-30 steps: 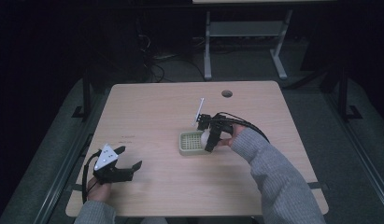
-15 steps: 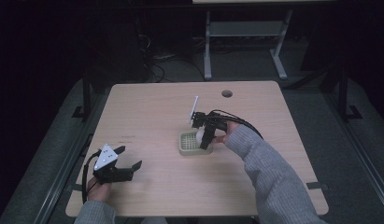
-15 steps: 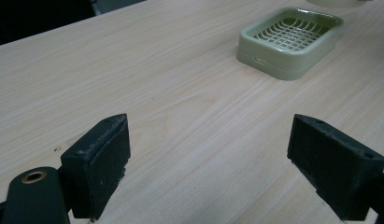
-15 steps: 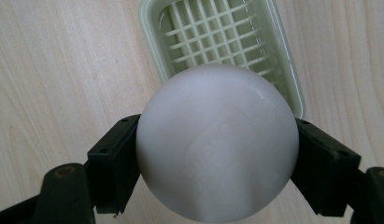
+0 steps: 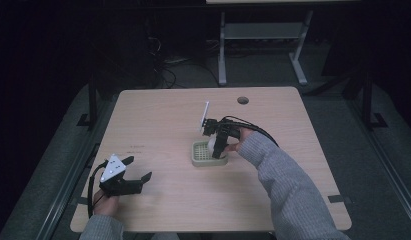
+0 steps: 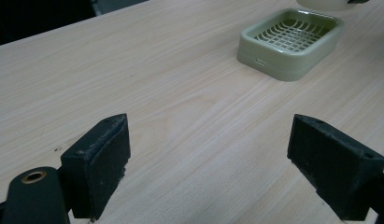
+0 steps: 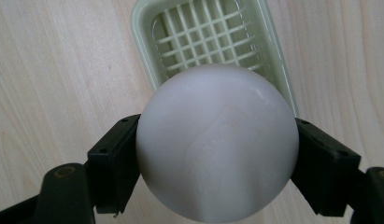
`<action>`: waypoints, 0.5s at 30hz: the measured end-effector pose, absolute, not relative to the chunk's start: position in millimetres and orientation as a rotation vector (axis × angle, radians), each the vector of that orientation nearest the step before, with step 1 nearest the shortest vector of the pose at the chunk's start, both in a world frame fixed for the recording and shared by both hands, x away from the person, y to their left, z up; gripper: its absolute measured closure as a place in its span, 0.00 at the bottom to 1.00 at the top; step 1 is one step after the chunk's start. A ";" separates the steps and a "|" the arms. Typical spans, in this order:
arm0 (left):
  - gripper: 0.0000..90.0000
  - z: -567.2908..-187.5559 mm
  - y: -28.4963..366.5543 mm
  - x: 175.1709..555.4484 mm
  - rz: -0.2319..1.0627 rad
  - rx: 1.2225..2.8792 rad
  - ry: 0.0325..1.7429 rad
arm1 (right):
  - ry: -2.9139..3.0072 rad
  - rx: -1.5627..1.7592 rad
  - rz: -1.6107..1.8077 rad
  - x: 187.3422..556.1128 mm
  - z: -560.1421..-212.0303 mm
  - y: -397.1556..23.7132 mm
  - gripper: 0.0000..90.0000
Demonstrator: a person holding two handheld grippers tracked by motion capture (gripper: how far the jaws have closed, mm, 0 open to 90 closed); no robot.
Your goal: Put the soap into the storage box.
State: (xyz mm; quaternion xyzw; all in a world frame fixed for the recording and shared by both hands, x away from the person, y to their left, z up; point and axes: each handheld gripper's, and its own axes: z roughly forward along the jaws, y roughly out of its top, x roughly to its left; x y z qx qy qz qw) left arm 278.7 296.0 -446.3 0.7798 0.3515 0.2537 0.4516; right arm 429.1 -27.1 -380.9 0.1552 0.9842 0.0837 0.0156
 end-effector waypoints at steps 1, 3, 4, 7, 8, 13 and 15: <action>0.14 -446.3 296.0 278.7 0.627 1.927 0.869 | 3.061 0.480 0.253 430.0 -380.5 -24.8 0.26; 0.14 -446.2 296.0 278.6 0.626 1.926 0.869 | 3.062 0.473 0.252 431.3 -380.1 -22.3 0.26; 0.14 -446.2 296.0 278.6 0.626 1.926 0.869 | 3.062 0.473 0.252 431.3 -380.1 -22.3 0.26; 0.14 -446.1 296.2 278.6 0.626 1.927 0.870 | 3.065 0.469 0.272 433.4 -380.3 -19.0 0.26; 0.14 -446.0 296.3 278.7 0.625 1.926 0.869 | 3.065 0.469 0.272 433.4 -380.3 -19.0 0.26; 0.14 -446.2 295.7 278.4 0.621 1.921 0.871 | 3.071 0.461 0.258 435.1 -385.6 -13.1 0.26; 0.14 -446.2 295.7 278.5 0.621 1.920 0.872 | 3.074 0.457 0.258 435.5 -387.1 -11.7 0.26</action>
